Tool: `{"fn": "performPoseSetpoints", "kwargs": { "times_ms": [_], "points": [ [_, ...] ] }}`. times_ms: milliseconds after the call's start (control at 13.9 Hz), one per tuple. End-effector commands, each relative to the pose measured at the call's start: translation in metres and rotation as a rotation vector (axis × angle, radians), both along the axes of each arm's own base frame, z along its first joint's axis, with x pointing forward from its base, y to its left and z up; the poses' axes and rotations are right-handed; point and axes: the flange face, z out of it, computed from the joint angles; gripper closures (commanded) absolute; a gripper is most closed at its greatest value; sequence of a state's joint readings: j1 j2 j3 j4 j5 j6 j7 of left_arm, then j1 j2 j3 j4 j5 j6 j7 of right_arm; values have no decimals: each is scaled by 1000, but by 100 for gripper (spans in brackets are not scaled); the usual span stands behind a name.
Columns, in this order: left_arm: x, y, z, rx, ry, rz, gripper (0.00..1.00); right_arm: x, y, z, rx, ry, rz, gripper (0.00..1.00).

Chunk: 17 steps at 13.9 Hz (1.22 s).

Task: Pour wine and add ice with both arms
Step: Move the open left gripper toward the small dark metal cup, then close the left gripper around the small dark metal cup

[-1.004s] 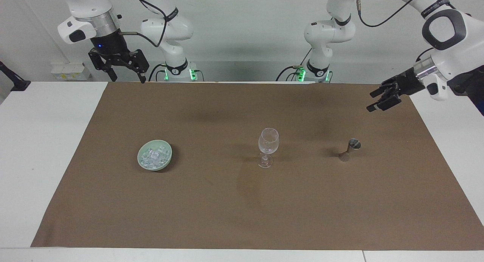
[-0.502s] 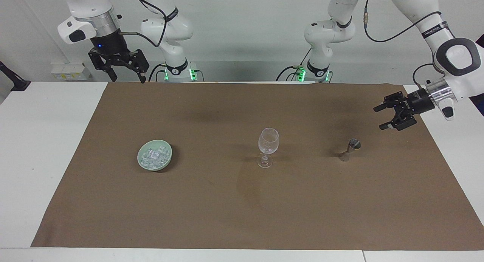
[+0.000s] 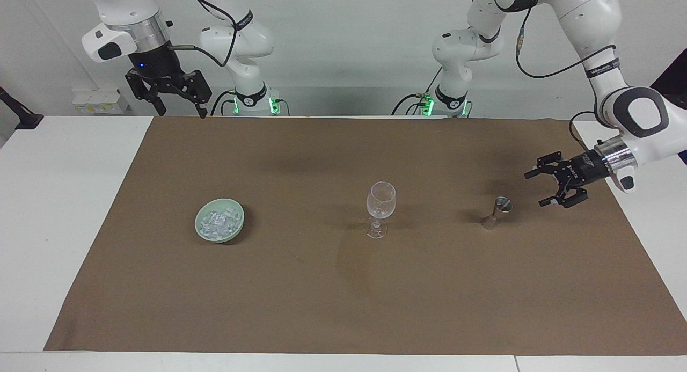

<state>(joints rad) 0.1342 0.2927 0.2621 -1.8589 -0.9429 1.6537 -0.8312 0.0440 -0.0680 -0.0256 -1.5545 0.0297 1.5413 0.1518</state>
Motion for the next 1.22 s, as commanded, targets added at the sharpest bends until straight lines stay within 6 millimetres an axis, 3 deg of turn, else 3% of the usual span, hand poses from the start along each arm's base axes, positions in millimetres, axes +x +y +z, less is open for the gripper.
{"fn": "performPoseSetpoints", "kwargs": {
  "times_ms": [0, 430, 861, 1148],
  "points": [
    [1, 9, -31, -60, 41, 78, 0, 0, -3, 0, 18, 8, 14, 0],
    [-3, -4, -84, -149, 93, 163, 0, 0, -3, 0, 18, 8, 14, 0],
    [-6, -38, -107, -138, 8, 90, 0, 0, -4, 0, 16, 8, 14, 0],
    [-5, -42, -111, -144, -8, 97, 0, 0, -3, 0, 18, 8, 14, 0]
  ]
}}
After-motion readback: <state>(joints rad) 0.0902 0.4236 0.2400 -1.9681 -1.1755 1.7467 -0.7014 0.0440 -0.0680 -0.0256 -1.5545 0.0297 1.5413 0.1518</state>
